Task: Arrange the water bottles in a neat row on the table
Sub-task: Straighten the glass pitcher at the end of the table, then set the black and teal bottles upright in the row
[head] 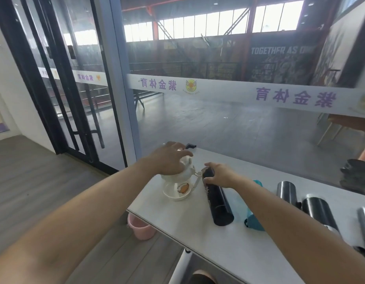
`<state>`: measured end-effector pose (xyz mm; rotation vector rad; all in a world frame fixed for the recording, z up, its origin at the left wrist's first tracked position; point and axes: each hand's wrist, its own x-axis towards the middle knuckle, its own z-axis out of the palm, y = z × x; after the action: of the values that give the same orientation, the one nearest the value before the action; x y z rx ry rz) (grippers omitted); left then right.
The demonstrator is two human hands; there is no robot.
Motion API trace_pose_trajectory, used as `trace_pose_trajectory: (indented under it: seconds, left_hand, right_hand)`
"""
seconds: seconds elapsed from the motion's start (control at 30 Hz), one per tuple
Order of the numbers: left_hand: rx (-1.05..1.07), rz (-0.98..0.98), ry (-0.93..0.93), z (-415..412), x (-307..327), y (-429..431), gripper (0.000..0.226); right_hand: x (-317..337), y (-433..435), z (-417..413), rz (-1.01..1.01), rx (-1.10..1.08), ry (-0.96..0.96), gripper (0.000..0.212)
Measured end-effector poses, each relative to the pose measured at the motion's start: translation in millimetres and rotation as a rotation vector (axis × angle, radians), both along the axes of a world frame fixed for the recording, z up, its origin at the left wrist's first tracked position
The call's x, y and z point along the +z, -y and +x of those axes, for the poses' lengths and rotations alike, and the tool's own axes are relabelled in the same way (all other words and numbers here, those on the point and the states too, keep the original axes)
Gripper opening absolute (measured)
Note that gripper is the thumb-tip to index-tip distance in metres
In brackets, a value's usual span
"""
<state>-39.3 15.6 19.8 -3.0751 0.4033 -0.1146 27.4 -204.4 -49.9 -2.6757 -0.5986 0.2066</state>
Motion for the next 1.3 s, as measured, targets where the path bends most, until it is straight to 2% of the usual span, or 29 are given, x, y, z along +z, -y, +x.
trace_pose_trajectory:
  seconds: [0.2, 0.4, 0.57, 0.7, 0.83, 0.93, 1.03, 1.2, 1.3]
  left_hand:
    - [-0.153, -0.059, 0.316, -16.9, -25.7, 41.5, 0.032]
    - [-0.159, -0.063, 0.311, -41.7, -53.8, 64.8, 0.037]
    - [-0.176, -0.088, 0.283, -62.5, -68.5, 68.4, 0.036]
    - [-0.190, -0.154, 0.206, -64.2, -76.7, 67.9, 0.038]
    - [-0.171, -0.368, 0.125, -58.8, -68.6, 86.6, 0.056]
    - [-0.119, -0.595, 0.038, -41.9, -68.6, 100.7, 0.070]
    - [-0.047, -0.805, 0.030, -25.4, -67.1, 110.0, 0.077]
    - [-0.029, -1.084, 0.003, -5.1, -59.1, 115.7, 0.081]
    - [-0.046, -1.128, -0.015, 2.3, -60.2, 111.1, 0.086]
  right_hand:
    - [-16.5, 18.9, -56.3, -0.297, -0.107, -0.066, 0.088]
    - [-34.9, 14.8, -106.6, -0.160, -0.147, -0.186, 0.097]
    - [-42.9, 11.7, -119.4, -0.027, -0.296, -0.088, 0.078]
    - [-7.7, 28.7, -113.3, -0.072, -0.291, -0.041, 0.064]
    - [45.1, 51.9, -94.0, -0.148, -0.241, 0.107, 0.058]
    - [77.0, 66.3, -78.3, -0.040, -0.223, 0.170, 0.056]
    - [98.9, 71.6, -64.3, 0.067, -0.157, 0.208, 0.053]
    - [101.6, 62.2, -40.9, 0.154, -0.087, 0.276, 0.040]
    - [98.4, 58.0, -34.4, 0.196, -0.061, 0.268, 0.039]
